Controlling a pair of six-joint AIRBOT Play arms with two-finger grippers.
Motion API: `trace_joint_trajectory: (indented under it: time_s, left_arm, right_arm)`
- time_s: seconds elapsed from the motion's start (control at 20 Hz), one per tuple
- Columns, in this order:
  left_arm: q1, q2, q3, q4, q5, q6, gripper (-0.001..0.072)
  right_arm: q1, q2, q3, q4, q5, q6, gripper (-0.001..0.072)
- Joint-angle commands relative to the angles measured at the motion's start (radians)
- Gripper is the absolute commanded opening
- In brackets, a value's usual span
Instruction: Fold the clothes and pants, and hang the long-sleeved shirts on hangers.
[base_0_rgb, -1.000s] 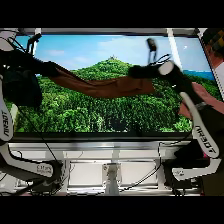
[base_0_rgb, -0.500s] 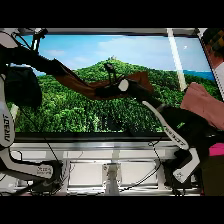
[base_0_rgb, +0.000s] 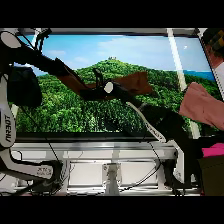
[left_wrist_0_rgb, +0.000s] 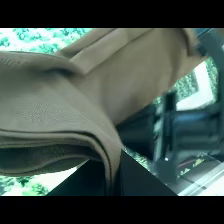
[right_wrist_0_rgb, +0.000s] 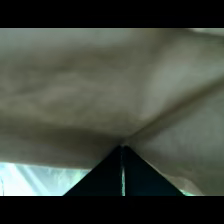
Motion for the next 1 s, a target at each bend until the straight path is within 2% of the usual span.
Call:
trace_joint_trajectory:
  time_s: [0.0,0.25,0.45,0.7,0.95]
  left_arm:
    - [-0.028,-0.004,0.0,-0.002,0.04,0.0,0.0018]
    - [-0.13,-0.037,-0.001,-0.002,0.13,0.0,0.0018]
    - [-0.252,-0.061,0.0,-0.011,0.282,0.0,0.0018]
    - [-0.447,-0.11,0.0,-0.134,0.65,-0.001,0.0019]
    - [-0.65,-0.23,0.0,-0.139,1.006,-0.001,0.0019]
  right_arm:
    - [0.008,-0.022,0.043,-0.041,0.061,0.0,0.0012]
    - [-0.138,0.053,0.073,-0.321,0.309,0.0,0.0012]
    - [-0.325,0.157,0.073,-0.475,0.462,0.0,0.0012]
    - [-0.545,0.286,0.073,-0.484,0.476,0.0,0.0013]
    - [-0.683,0.335,0.073,-0.486,0.519,0.0,0.0014]
